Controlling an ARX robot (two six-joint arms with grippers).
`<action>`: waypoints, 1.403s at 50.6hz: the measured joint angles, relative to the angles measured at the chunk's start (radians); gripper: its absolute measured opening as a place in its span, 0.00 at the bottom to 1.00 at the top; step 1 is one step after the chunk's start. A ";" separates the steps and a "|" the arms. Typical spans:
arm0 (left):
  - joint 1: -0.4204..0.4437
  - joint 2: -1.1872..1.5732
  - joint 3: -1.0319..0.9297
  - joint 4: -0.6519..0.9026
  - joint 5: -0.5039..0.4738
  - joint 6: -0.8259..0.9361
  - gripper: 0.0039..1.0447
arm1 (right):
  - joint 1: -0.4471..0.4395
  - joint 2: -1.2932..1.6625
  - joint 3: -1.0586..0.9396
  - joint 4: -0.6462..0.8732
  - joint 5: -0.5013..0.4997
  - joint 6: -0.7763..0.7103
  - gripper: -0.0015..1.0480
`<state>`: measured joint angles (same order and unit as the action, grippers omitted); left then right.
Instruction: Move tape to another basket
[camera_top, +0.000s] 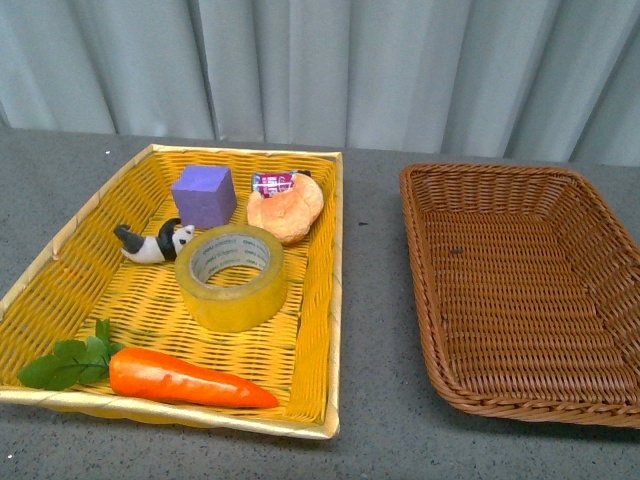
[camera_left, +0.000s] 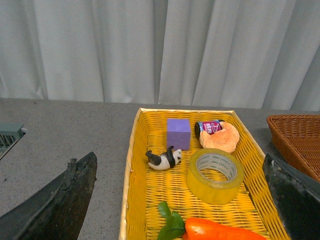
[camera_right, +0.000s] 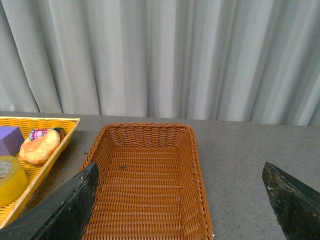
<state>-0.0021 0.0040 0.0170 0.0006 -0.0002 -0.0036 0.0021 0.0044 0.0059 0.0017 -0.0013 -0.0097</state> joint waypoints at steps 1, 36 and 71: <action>0.000 0.000 0.000 0.000 0.000 0.000 0.94 | 0.000 0.000 0.000 0.000 0.000 0.000 0.91; 0.000 0.000 0.000 0.000 0.000 0.000 0.94 | 0.000 0.000 0.000 0.000 0.000 0.000 0.91; -0.124 1.181 0.357 0.373 -0.152 -0.140 0.94 | 0.000 -0.001 0.000 0.000 0.000 0.000 0.91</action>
<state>-0.1257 1.1847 0.3737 0.3733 -0.1524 -0.1436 0.0021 0.0036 0.0059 0.0017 -0.0013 -0.0097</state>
